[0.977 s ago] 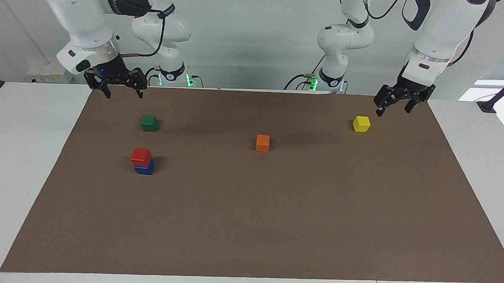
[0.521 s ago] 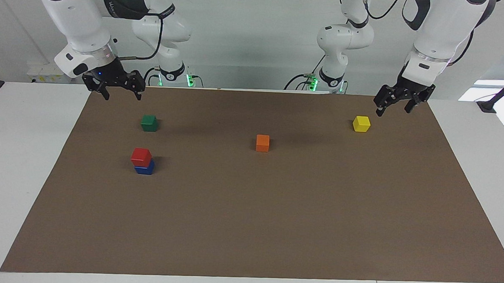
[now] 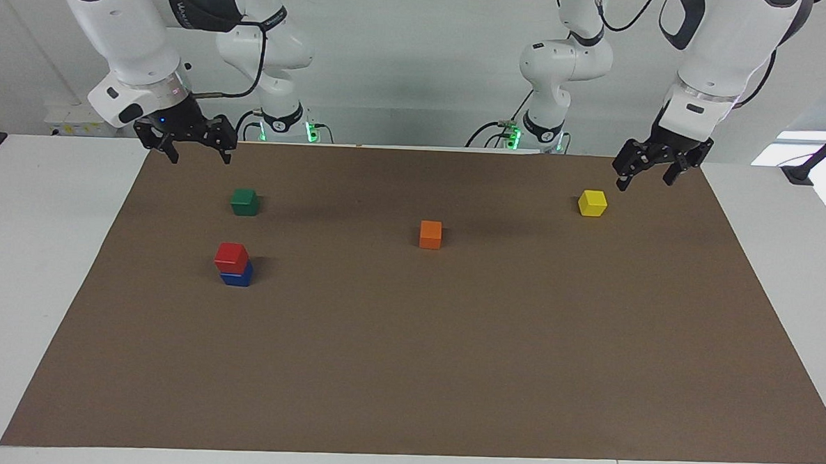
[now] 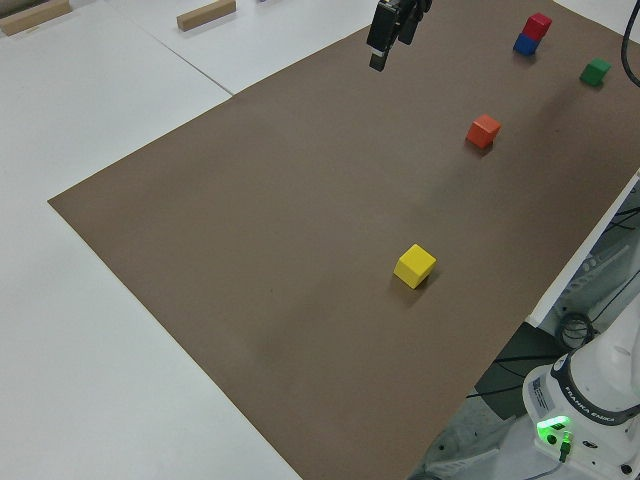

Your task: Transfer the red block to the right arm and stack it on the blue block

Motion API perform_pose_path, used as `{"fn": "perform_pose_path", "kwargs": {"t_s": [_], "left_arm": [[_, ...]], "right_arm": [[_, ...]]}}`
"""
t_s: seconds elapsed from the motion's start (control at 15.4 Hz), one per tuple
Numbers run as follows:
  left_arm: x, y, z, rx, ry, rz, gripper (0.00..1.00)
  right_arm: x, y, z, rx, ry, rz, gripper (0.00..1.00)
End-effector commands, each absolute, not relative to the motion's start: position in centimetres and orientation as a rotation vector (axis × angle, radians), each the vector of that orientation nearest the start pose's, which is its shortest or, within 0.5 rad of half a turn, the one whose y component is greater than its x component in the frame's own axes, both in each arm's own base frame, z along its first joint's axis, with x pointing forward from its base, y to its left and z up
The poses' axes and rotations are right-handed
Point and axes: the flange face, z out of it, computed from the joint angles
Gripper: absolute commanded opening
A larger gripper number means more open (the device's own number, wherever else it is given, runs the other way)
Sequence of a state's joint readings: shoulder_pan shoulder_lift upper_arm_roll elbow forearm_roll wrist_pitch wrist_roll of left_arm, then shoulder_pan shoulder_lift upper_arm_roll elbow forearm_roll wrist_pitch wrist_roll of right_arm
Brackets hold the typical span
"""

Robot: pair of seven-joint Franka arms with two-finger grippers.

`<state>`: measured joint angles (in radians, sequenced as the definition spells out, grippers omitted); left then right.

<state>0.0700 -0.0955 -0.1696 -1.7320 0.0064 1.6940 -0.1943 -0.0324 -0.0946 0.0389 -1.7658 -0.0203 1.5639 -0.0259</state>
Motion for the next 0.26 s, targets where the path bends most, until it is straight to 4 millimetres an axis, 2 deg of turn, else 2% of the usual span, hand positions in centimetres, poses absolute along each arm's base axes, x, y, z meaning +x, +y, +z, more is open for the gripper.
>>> {"fn": "perform_pose_path", "kwargs": {"t_s": [0.0,0.2], "left_arm": [[52.64,-5.50,61.43,-3.135,-0.154,-0.090,1.00],[52.64,-5.50,61.43,-3.135,-0.154,-0.090,1.00]], "right_arm": [[52.03,-0.04,58.56,-3.157,-0.017,0.187,1.00],[52.04,-0.12,58.58,-3.158,-0.012,0.185,1.00]]}}
